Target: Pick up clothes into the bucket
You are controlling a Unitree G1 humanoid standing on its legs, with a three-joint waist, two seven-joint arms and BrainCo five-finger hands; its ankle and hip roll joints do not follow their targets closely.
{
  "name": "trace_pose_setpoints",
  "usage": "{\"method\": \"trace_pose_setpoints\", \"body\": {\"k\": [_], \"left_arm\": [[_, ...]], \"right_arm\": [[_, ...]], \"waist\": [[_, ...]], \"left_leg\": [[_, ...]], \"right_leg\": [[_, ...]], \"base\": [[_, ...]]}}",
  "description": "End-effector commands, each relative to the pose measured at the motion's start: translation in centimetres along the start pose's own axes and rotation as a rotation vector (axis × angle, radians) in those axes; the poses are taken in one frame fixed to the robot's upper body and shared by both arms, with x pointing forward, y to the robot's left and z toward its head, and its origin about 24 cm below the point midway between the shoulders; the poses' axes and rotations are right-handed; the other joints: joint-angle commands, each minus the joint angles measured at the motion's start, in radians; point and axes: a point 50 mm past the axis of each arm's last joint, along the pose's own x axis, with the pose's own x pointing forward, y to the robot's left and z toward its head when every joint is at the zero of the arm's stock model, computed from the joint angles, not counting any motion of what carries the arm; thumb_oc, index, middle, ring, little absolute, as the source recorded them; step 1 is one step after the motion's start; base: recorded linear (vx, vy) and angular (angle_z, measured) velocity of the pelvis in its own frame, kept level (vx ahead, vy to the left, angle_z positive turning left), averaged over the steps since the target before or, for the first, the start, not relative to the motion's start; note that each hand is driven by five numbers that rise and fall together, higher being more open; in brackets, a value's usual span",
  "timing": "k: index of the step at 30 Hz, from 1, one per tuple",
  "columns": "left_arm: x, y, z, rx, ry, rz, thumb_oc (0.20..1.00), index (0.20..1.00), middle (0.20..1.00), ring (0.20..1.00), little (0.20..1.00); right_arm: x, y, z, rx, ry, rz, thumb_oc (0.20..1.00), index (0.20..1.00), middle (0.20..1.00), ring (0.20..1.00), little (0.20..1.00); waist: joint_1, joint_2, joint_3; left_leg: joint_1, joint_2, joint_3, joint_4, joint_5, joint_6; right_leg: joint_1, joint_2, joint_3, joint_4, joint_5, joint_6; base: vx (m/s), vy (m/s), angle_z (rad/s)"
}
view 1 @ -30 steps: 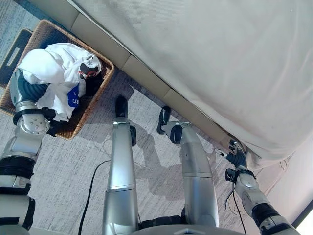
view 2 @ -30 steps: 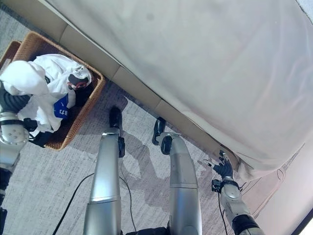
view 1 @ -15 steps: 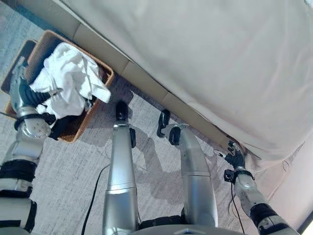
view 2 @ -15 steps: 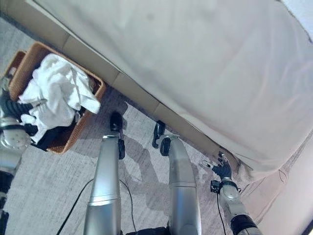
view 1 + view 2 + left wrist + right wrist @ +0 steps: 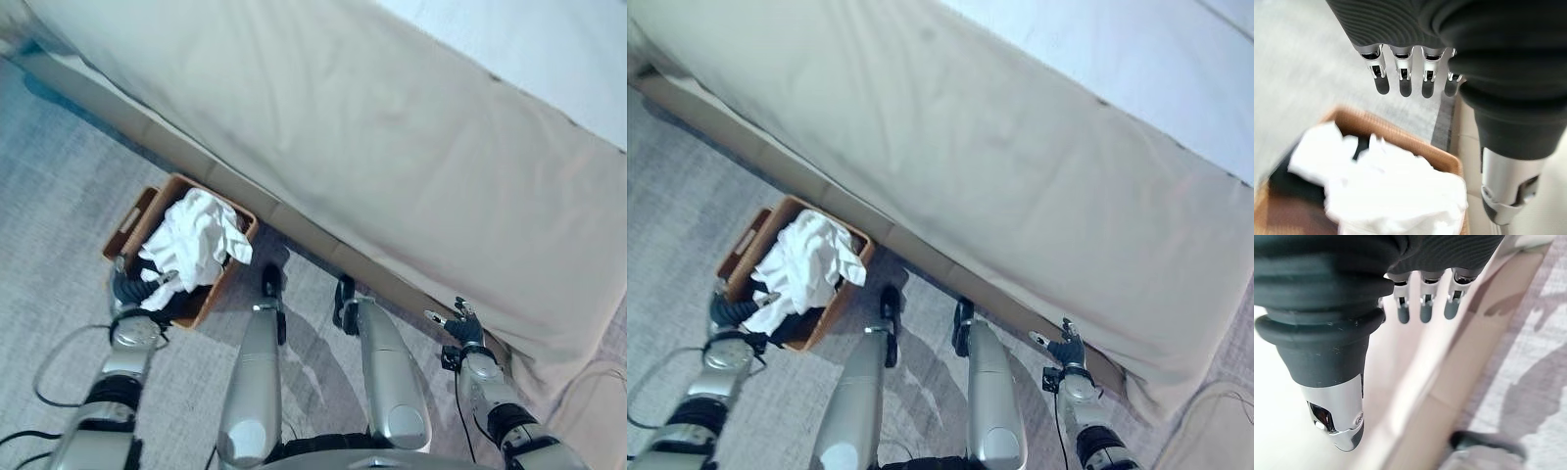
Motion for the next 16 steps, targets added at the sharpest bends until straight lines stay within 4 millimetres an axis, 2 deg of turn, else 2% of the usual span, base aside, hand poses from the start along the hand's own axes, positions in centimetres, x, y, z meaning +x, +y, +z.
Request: {"method": "trace_pose_setpoints", "body": {"k": [1,2,3,4,5,6,7,8,10,12,13,16], "left_arm": [[-0.7,-0.9,-0.9,-0.182,0.021,-0.064,1.0,1.0,1.0,1.0,1.0],[-2.3,-2.0,-2.9,-0.282,0.094,-0.114,1.0,1.0,1.0,1.0,1.0],[-2.3,-2.0,-2.9,-0.282,0.094,-0.114,1.0,1.0,1.0,1.0,1.0],[-3.4,-2.8,-4.6,-0.318,0.169,-0.169,1.0,1.0,1.0,1.0,1.0],[-3.4,-2.8,-4.6,-0.317,0.17,-0.169,1.0,1.0,1.0,1.0,1.0],[-4.8,-3.7,-6.3,-0.294,0.234,-0.236,1.0,1.0,1.0,1.0,1.0],[-4.8,-3.7,-6.4,-0.294,0.235,-0.236,1.0,1.0,1.0,1.0,1.0],[-5.9,-4.5,-7.9,-0.251,0.298,-0.285,1.0,1.0,1.0,1.0,1.0],[-7.1,-4.5,-9.6,-0.201,0.371,-0.316,1.0,1.0,1.0,1.0,1.0],[-7.6,-4.5,-10.3,-0.164,0.396,-0.325,1.0,1.0,1.0,1.0,1.0],[-8.9,-4.5,-12.1,-0.102,0.476,-0.339,1.0,1.0,1.0,1.0,1.0],[-10.9,-3.9,-14.6,0.025,0.588,-0.364,1.0,1.0,1.0,1.0,1.0]], "right_arm": [[0.0,-4.1,-0.6,-0.081,0.023,-0.093,1.0,1.0,1.0,1.0,1.0],[-0.6,-4.4,-2.4,-0.115,0.08,-0.09,1.0,1.0,1.0,1.0,1.0],[-0.6,-4.4,-2.4,-0.115,0.08,-0.091,1.0,1.0,1.0,1.0,1.0],[-1.2,-4.4,-3.7,-0.129,0.125,-0.076,1.0,1.0,1.0,1.0,1.0],[-1.2,-4.4,-3.7,-0.13,0.125,-0.076,1.0,1.0,1.0,1.0,1.0],[-1.8,-4.3,-4.9,-0.161,0.167,-0.053,1.0,1.0,1.0,1.0,1.0],[-1.8,-4.3,-5.0,-0.162,0.168,-0.053,1.0,1.0,1.0,1.0,1.0],[-2.1,-4.0,-5.8,-0.188,0.202,-0.029,1.0,1.0,1.0,1.0,1.0],[-2.7,-3.8,-6.9,-0.225,0.242,0.004,1.0,1.0,1.0,1.0,1.0],[-2.9,-3.7,-7.4,-0.242,0.262,0.017,1.0,1.0,1.0,1.0,1.0],[-3.3,-3.1,-7.9,-0.268,0.27,0.052,1.0,1.0,1.0,1.0,1.0],[-4.1,-3.1,-9.2,-0.276,0.323,0.064,1.0,1.0,1.0,1.0,1.0]], "waist": [[-0.021,0.075,-0.074],[-0.02,0.085,-0.129],[-0.021,0.086,-0.131],[-0.022,0.093,-0.186],[-0.022,0.094,-0.185],[-0.024,0.099,-0.226],[-0.024,0.1,-0.226],[-0.024,0.099,-0.257],[-0.023,0.098,-0.292],[-0.021,0.095,-0.304],[-0.018,0.087,-0.326],[-0.01,0.079,-0.347]], "left_leg": [[0.061,-0.021,-0.021,-0.038,-0.007,0.006],[0.141,-0.015,-0.025,-0.114,0.008,-0.004],[0.14,-0.015,-0.026,-0.118,0.012,-0.004],[0.193,-0.014,-0.024,-0.158,0.018,-0.007],[0.197,-0.013,-0.025,-0.161,0.019,-0.007],[0.244,-0.006,-0.017,-0.185,0.019,-0.01],[0.247,-0.006,-0.017,-0.187,0.019,-0.01],[0.287,0.001,-0.009,-0.192,0.013,-0.014],[0.32,0.005,0.003,-0.193,0.003,-0.015],[0.335,0.005,0.008,-0.189,-0.003,-0.016],[0.351,0.006,0.015,-0.167,-0.018,-0.02],[0.366,0.007,0.03,-0.132,-0.038,-0.025]], "right_leg": [[0.091,-0.014,0.015,-0.219,0.141,0.06],[0.169,-0.003,0.001,-0.278,0.14,0.062],[0.169,-0.002,0.0,-0.283,0.144,0.062],[0.223,0.01,-0.006,-0.327,0.144,0.062],[0.226,0.011,-0.007,-0.329,0.145,0.062],[0.277,0.021,-0.009,-0.366,0.148,0.062],[0.28,0.021,-0.009,-0.368,0.149,0.062],[0.329,0.028,-0.01,-0.4,0.151,0.062],[0.372,0.034,-0.004,-0.429,0.153,0.063],[0.396,0.036,-0.002,-0.448,0.155,0.062],[0.429,0.039,0.005,-0.479,0.16,0.062],[0.488,0.038,0.002,-0.521,0.161,0.059]], "base": [[0.28,-0.188,0.18],[0.13,-0.123,0.07],[0.26,-0.204,0.06],[0.13,-0.078,0.03],[0.22,-0.146,0.12],[0.1,-0.067,0.12],[0.15,-0.132,0.1],[0.1,-0.083,0.01],[0.12,-0.099,-0.06],[0.06,-0.074,-0.1],[0.06,-0.069,-0.08],[0.08,-0.072,-0.2]]}}
